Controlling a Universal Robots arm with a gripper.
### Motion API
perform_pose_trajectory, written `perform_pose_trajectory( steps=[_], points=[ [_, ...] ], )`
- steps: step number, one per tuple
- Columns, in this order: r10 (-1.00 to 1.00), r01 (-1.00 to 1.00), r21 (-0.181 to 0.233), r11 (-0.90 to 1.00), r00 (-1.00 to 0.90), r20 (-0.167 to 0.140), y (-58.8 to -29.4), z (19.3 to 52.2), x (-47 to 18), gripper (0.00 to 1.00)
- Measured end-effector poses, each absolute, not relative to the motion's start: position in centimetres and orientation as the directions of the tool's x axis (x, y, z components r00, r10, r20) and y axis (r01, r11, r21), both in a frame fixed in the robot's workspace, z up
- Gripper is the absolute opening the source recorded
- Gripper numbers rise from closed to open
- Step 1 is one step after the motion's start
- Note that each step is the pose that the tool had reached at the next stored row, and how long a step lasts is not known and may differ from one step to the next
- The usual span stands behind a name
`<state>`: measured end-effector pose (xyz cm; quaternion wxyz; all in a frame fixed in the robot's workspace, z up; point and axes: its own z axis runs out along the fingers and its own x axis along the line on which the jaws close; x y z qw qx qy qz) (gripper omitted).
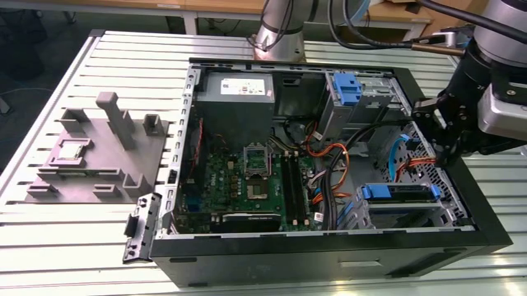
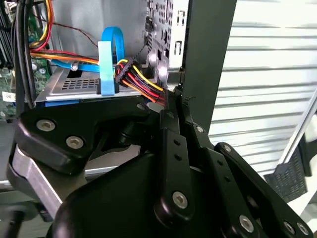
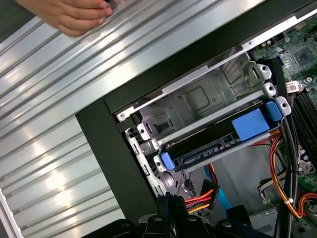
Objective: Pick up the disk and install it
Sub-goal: 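Insert the first disk wire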
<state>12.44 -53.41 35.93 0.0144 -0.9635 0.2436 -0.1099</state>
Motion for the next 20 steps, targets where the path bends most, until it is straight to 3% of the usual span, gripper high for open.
perform_pose_trajectory(
  steps=[10, 20],
  points=[
    [-0.478, -0.472, -0.081, -0.878, 0.854, 0.205, -53.41, 35.91, 12.17, 0.17],
    [-0.609, -0.607, -0.081, -0.79, 0.766, 0.205, -53.4, 35.87, 12.17, 0.17]
  ],
)
